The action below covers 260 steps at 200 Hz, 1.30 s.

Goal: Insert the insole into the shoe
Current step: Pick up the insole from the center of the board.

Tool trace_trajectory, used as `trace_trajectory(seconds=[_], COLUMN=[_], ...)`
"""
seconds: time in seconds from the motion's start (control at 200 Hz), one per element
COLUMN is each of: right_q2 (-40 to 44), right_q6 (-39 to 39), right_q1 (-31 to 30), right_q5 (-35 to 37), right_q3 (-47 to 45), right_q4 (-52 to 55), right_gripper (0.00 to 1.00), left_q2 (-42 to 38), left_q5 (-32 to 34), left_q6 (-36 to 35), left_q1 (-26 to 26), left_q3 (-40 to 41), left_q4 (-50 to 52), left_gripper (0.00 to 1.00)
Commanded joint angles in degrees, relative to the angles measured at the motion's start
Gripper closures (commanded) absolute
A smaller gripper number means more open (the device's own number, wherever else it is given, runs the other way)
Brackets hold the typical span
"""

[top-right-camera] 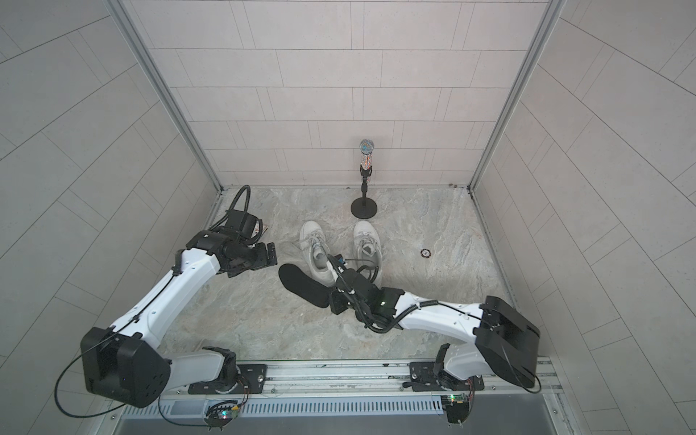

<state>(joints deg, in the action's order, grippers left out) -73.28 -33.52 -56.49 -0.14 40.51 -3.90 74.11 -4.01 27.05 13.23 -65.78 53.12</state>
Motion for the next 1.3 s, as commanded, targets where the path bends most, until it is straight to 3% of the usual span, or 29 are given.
trace_trajectory(seconds=[0.0,0.06,0.205,0.28,0.485,0.615,0.866,1.036,1.296], right_q2=[6.75,10.31,15.21,15.47,14.33,13.80,10.67,9.33,8.50], right_q6=[-0.43,1.30,3.92,4.41,6.98,7.57,8.61,9.19,11.19], right_q1=[1.78,2.91,5.84,7.57,8.76,8.76,8.94,9.32,13.61], right_q5=[3.41,4.02,2.49,0.31,-4.11,-6.09,-8.03,-7.80,-11.46], right_q3=[-1.89,-2.63,-3.36,-3.16,-2.29,-2.10,0.07,0.61,0.98], right_q4=[0.27,0.74,2.00,2.83,2.84,1.93,2.49,3.10,5.13], right_gripper=[1.00,1.00,1.00,1.00,1.00,1.00,1.00,1.00,1.00], left_q2=[-0.16,-0.49,-1.35,-1.75,0.07,3.34,7.89,7.61,4.95], left_q5=[-4.40,-8.14,-31.25,-36.53,-42.57,-42.56,-44.09,-48.14,-51.79], left_q6=[-3.63,-3.62,-1.36,0.10,-1.92,-4.58,-8.24,-10.34,-13.38], left_q1=[-0.67,-1.46,-3.79,-3.92,-4.14,-3.88,-4.23,-4.25,-4.14], left_q3=[-2.47,-0.82,4.89,6.18,7.61,8.20,4.32,4.34,5.35], left_q4=[0.60,-2.97,-17.90,-23.98,-29.81,-32.17,-27.63,-27.12,-26.67], left_gripper=[0.00,0.00,0.00,0.00,0.01,0.03,0.09,0.35,0.32])
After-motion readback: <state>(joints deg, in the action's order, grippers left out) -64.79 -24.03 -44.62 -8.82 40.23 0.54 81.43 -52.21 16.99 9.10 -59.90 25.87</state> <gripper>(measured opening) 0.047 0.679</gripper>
